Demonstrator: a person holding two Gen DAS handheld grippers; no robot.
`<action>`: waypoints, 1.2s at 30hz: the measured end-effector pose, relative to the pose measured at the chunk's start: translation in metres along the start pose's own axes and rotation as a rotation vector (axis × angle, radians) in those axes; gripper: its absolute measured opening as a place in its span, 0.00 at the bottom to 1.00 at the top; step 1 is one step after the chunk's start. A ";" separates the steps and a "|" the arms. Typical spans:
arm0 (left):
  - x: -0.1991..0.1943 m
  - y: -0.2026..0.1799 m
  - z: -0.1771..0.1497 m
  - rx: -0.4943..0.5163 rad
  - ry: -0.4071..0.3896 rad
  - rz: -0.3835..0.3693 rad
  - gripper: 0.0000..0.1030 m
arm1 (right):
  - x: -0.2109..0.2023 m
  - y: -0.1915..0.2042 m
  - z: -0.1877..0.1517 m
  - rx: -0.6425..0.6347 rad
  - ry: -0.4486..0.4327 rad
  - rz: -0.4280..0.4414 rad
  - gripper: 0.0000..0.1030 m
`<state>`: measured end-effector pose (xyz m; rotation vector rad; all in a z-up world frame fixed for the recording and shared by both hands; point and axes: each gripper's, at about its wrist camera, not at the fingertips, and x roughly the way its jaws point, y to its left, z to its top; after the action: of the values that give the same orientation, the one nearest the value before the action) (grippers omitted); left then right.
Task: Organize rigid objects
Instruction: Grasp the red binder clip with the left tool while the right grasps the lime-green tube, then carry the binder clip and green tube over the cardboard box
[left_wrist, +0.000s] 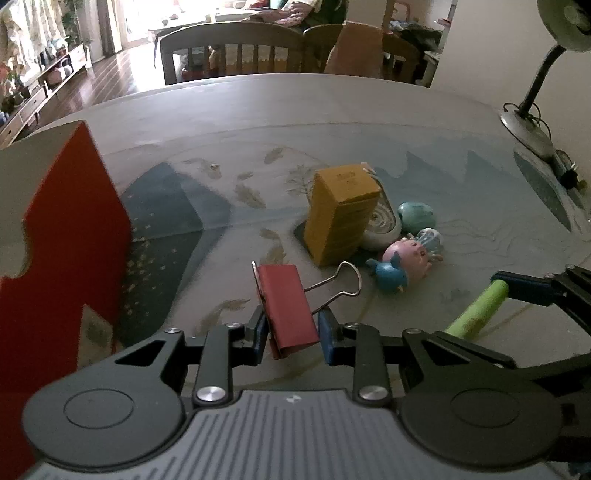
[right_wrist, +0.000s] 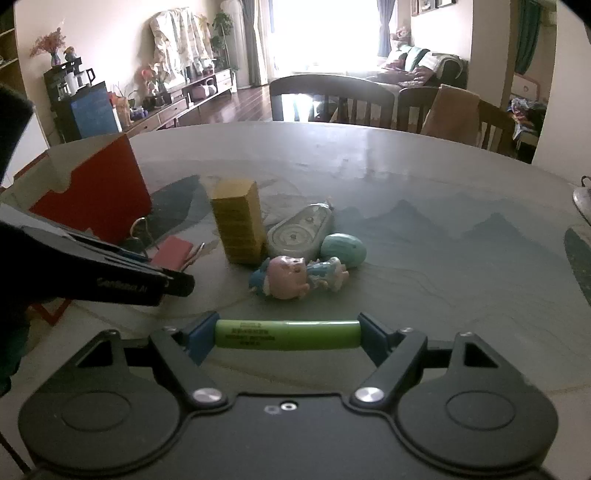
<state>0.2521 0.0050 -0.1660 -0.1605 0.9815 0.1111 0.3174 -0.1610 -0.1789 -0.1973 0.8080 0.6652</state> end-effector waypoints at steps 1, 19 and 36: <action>-0.003 0.002 0.000 -0.005 -0.004 -0.004 0.27 | -0.003 0.001 0.001 0.003 0.000 0.002 0.78; -0.097 0.034 0.001 -0.047 -0.104 -0.100 0.27 | -0.073 0.056 0.038 -0.045 -0.077 0.031 0.78; -0.156 0.105 -0.005 -0.081 -0.168 -0.097 0.27 | -0.090 0.141 0.073 -0.100 -0.147 0.072 0.78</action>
<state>0.1441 0.1043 -0.0473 -0.2683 0.8009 0.0737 0.2287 -0.0642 -0.0521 -0.2086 0.6440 0.7799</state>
